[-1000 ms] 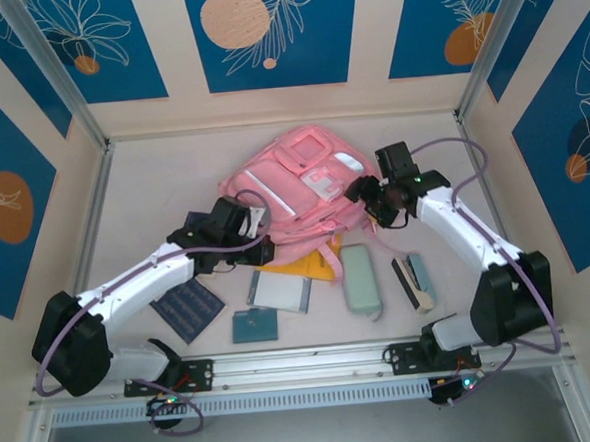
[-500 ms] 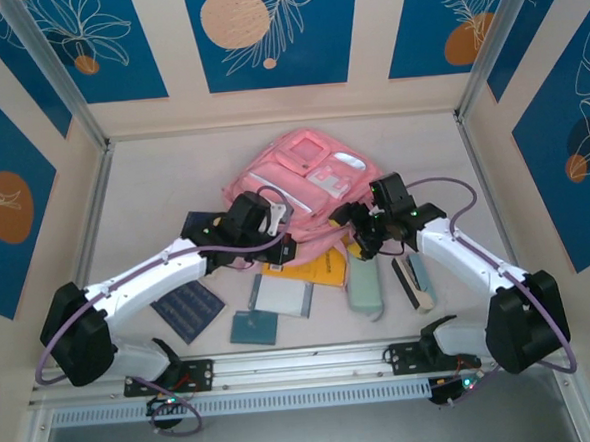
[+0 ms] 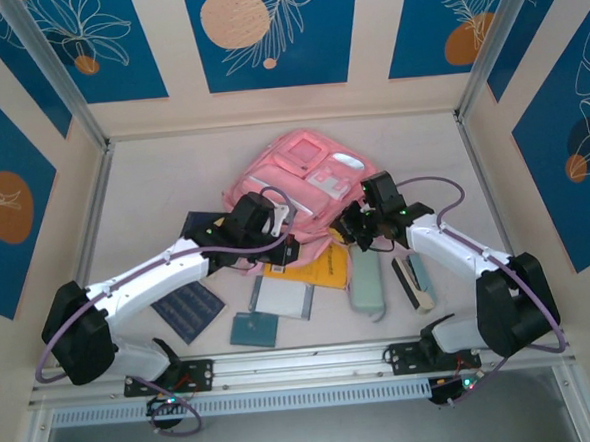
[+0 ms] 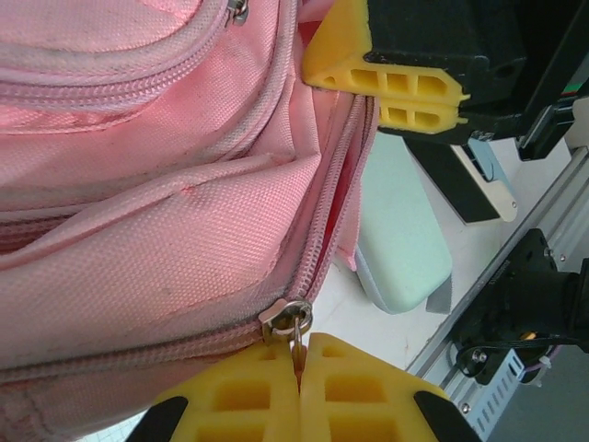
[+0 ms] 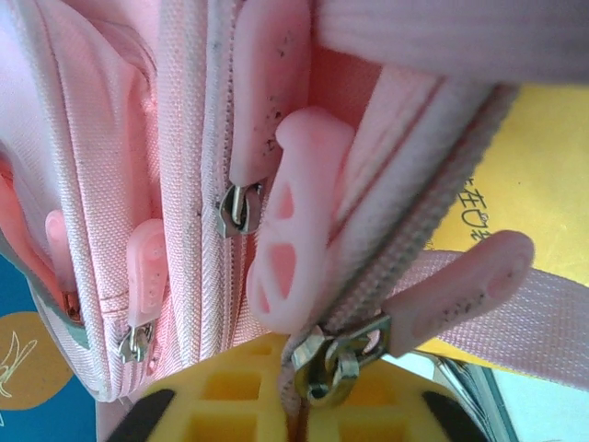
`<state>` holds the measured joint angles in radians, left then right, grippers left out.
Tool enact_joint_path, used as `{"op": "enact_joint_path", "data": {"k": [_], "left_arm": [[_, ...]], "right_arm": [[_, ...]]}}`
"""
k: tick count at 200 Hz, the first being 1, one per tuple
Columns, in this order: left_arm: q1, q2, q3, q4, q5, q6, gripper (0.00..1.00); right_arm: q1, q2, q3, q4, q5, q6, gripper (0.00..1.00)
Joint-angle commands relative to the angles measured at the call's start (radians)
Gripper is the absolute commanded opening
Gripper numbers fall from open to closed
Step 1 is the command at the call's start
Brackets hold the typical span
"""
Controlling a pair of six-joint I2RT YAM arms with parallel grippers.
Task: Pack the student bag
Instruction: Unzip the student bag at the center of the table.
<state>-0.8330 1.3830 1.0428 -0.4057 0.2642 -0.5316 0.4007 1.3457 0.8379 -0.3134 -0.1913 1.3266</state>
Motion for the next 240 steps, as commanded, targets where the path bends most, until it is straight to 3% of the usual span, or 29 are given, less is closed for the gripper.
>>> {"op": "enact_joint_path", "data": {"k": [1,54,114,151,174,186,219,240], "left_arm": [[-0.019,-0.046,0.017,-0.027,-0.007,0.055,0.0],[0.012,-0.071,0.001,-0.101,-0.064,0.1,0.0],[0.08,-0.112,-0.054,-0.145,-0.074,0.134,0.0],[0.114,-0.118,-0.061,-0.146,-0.047,0.153,0.0],[0.101,-0.083,-0.037,-0.103,0.068,0.148,0.0],[0.078,-0.059,-0.013,-0.094,0.086,0.146,0.0],[0.025,0.011,0.073,-0.045,0.101,0.122,0.0],[0.018,0.048,0.121,0.004,0.117,0.081,0.0]], "right_arm": [[-0.025,-0.007,-0.003,0.016,0.021,-0.067,0.0],[-0.083,-0.012,0.008,-0.007,-0.01,-0.173,0.0],[-0.158,0.006,0.136,-0.151,-0.014,-0.387,0.0],[-0.198,0.037,0.181,-0.168,-0.017,-0.419,0.03],[-0.2,0.096,0.222,-0.17,-0.02,-0.438,0.05],[-0.201,0.131,0.251,-0.178,-0.023,-0.44,0.12],[-0.199,0.145,0.302,-0.236,0.024,-0.417,0.56],[-0.197,0.09,0.296,-0.295,0.087,-0.384,0.64]]}}
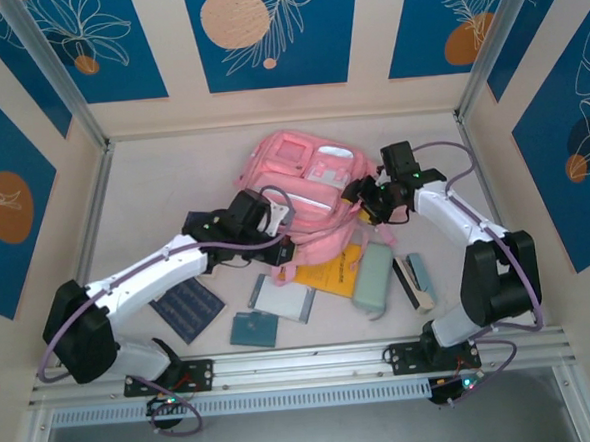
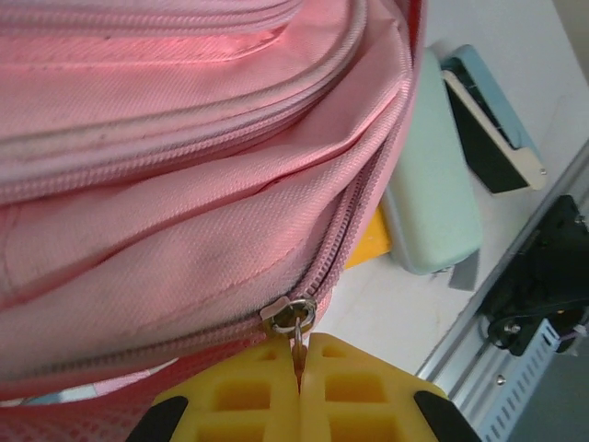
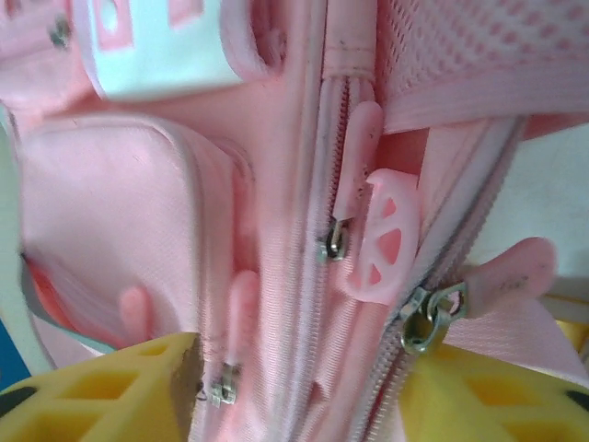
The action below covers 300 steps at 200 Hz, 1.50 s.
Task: Pack the student bag
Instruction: Unzip the student bag at the center of the table.
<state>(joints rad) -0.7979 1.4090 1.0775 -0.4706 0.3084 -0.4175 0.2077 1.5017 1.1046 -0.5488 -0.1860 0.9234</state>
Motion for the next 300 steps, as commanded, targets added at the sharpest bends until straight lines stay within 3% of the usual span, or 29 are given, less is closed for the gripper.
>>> {"op": "enact_joint_path", "data": {"k": [1,45,84,135,174,206,264,300], "left_arm": [[-0.019,0.025,0.09,0.07,0.073,-0.035,0.0],[-0.031,0.094,0.174,0.067,0.075,-0.031,0.0],[-0.049,0.142,0.205,0.089,0.089,-0.046,0.0],[-0.089,0.197,0.267,0.079,0.095,-0.04,0.0],[-0.104,0.198,0.268,0.078,0.101,-0.038,0.0],[-0.107,0.187,0.256,0.066,0.095,-0.023,0.0],[-0.106,0.154,0.207,0.01,0.035,0.032,0.0],[-0.105,0.121,0.176,-0.037,-0.042,0.064,0.0]], "right_arm": [[-0.004,-0.07,0.029,-0.062,0.084,0.02,0.64],[-0.005,-0.272,-0.066,-0.158,0.122,0.129,0.55],[0.015,-0.389,-0.138,-0.154,0.012,0.244,0.48],[0.136,-0.319,-0.169,-0.049,-0.093,0.393,0.58],[0.18,-0.249,-0.17,0.002,-0.063,0.41,0.56],[0.185,-0.195,-0.189,0.036,-0.056,0.411,0.42],[0.187,-0.187,-0.196,0.059,-0.014,0.361,0.02],[0.168,-0.2,-0.189,0.029,0.012,0.317,0.0]]}}
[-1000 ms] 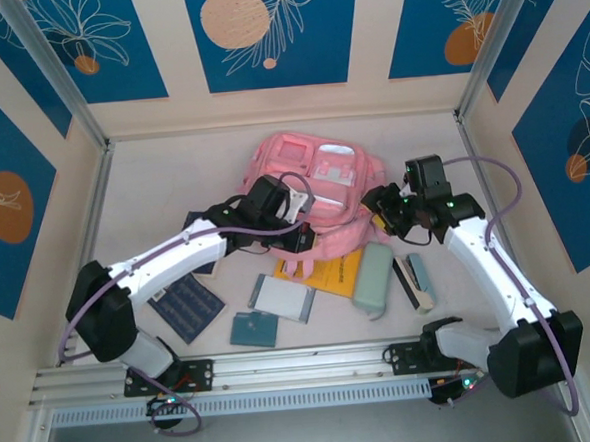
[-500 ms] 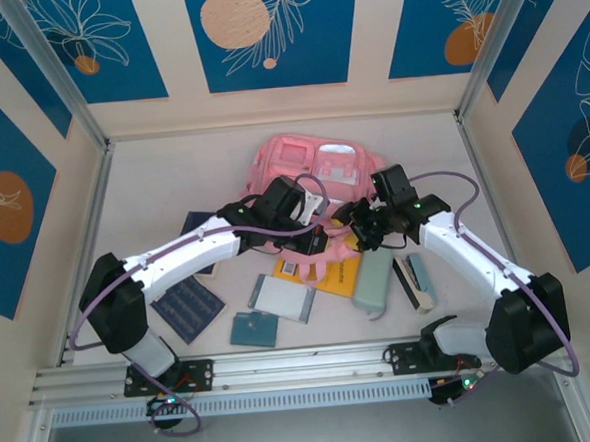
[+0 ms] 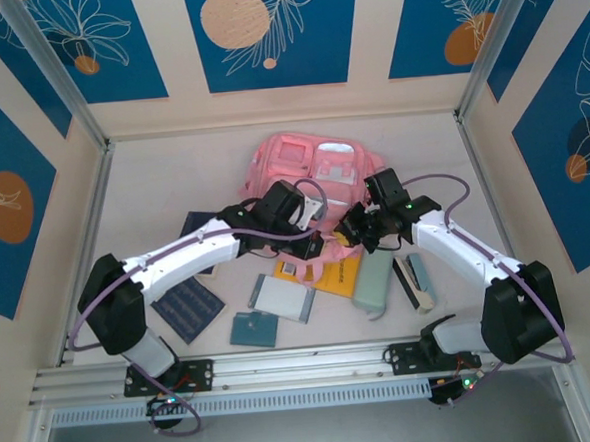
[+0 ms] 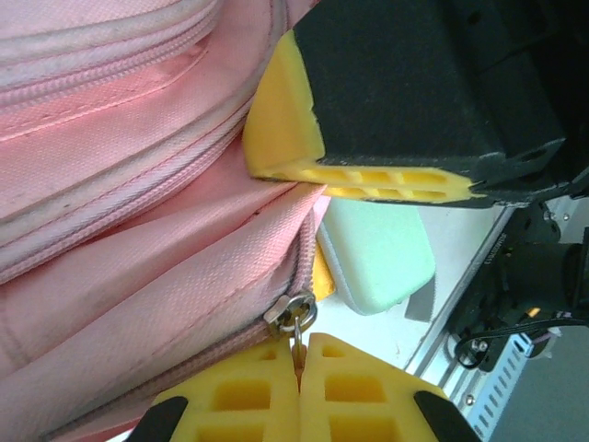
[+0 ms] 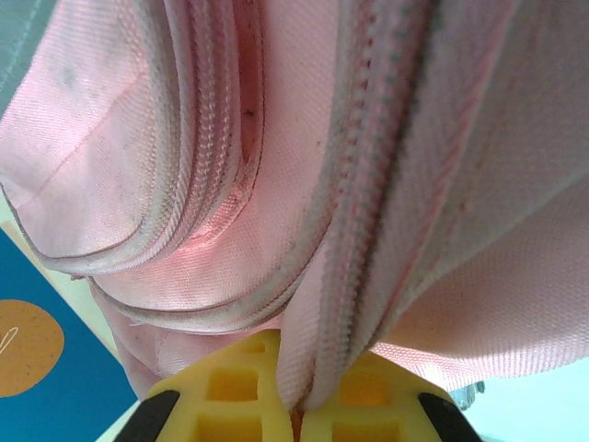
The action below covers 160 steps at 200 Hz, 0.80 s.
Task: Pack the student bag
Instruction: Unzip the student bag at the center of the table.
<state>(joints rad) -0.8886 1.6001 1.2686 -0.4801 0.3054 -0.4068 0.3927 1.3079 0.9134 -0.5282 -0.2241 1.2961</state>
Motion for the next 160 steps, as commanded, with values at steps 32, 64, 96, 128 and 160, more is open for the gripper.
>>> {"op": "enact_joint_path", "data": {"k": [32,64,96,128,160], "left_arm": [[-0.005,-0.099,-0.055,-0.064,-0.103,0.089,0.0],[0.024,-0.141,-0.12,-0.065,-0.131,0.092,0.0],[0.068,-0.187,-0.19,-0.058,-0.133,0.088,0.0],[0.085,-0.225,-0.235,-0.063,-0.138,0.098,0.0],[0.084,-0.221,-0.232,-0.03,-0.061,0.091,0.0]], "right_arm": [[-0.041,-0.025,0.009,-0.008,0.062,-0.088,0.0],[-0.069,-0.041,0.022,-0.034,0.074,-0.123,0.0],[-0.104,-0.032,0.046,-0.047,0.069,-0.171,0.0],[-0.129,0.019,0.108,-0.059,0.035,-0.244,0.03],[-0.163,0.032,0.157,-0.074,0.038,-0.264,0.2]]}}
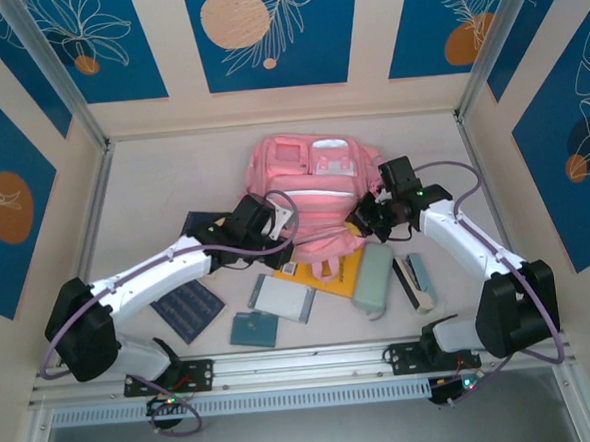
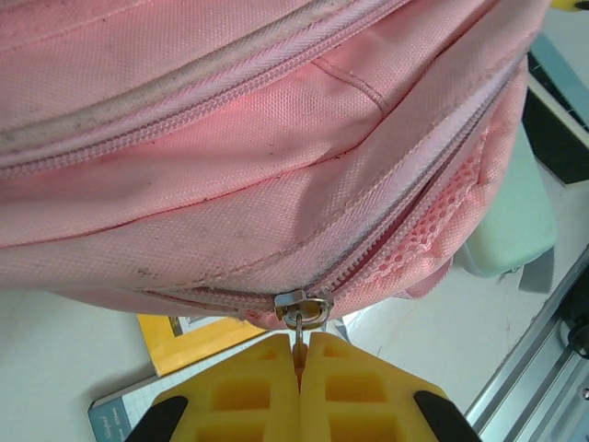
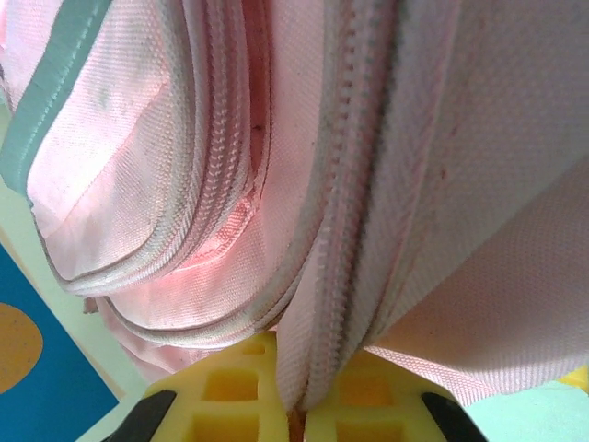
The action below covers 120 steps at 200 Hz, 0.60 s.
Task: Pack the student bag
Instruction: Unzip the student bag at the center of the table.
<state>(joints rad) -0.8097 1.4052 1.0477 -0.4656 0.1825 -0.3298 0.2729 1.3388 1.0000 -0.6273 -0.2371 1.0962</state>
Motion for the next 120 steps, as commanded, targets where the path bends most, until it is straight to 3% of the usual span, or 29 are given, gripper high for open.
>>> {"op": "enact_joint_path", "data": {"k": [1,16,29,70,120], "left_arm": [[0.004,-0.026,-0.01,-0.043,0.065,0.013,0.0],[-0.011,-0.006,0.022,-0.031,0.082,0.003,0.0],[-0.028,0.018,0.06,-0.017,0.093,-0.001,0.0],[-0.087,0.13,0.211,0.011,0.15,-0.023,0.0],[-0.142,0.221,0.348,-0.012,0.164,-0.013,0.0]], "right_arm": [[-0.044,0.001,0.072,0.023,0.052,-0.065,0.22],[-0.045,-0.003,0.101,-0.011,0.078,-0.066,0.4],[-0.045,-0.015,0.118,-0.044,0.102,-0.055,0.47],[-0.042,-0.101,0.11,-0.13,0.123,0.002,0.51],[-0.041,-0.21,0.127,-0.287,0.167,0.023,0.48]]}}
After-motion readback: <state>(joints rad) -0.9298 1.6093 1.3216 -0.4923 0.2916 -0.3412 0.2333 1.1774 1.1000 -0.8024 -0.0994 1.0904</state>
